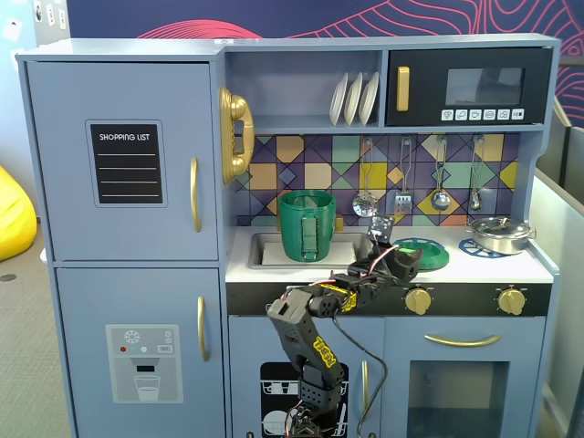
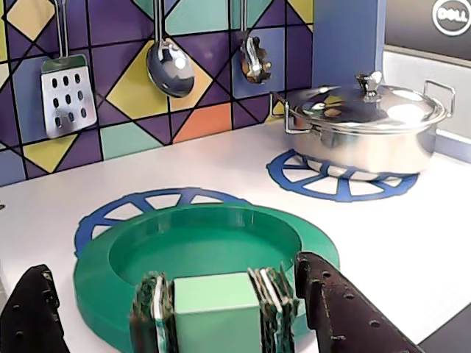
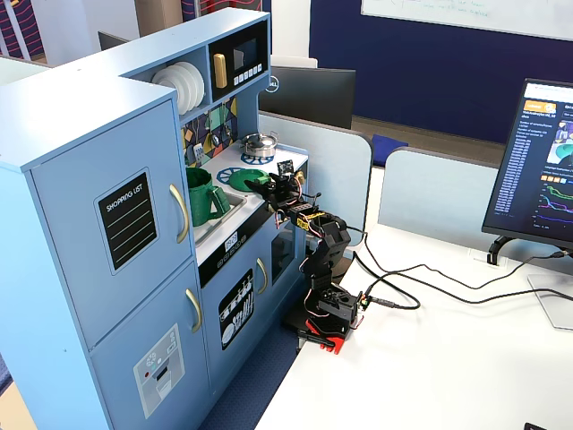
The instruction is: Take off the lid from the green recipient and place it on the counter
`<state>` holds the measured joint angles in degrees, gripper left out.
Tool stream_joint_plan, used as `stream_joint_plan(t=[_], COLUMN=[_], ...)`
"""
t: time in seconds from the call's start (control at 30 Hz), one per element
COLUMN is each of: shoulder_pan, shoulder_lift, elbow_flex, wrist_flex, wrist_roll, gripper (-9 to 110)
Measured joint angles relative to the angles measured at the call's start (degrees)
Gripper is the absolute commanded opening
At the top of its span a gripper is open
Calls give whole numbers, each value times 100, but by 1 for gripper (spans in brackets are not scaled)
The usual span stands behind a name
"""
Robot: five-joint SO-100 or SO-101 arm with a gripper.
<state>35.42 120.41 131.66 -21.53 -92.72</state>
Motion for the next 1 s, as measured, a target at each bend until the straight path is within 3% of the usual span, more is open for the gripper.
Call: stream_joint_plan(t=[0.27,0.6,0.83,1.0], shoulder_pan=[-352,-2224,-2575,-2936], shoulder_lift=[1652,4148,5739,6064], elbow_flex=[-861,-958,835,1951], wrist_flex=[3568,8350,9272,8719], wrist_roll=[9,404,352,510], gripper=[30,23,22,20])
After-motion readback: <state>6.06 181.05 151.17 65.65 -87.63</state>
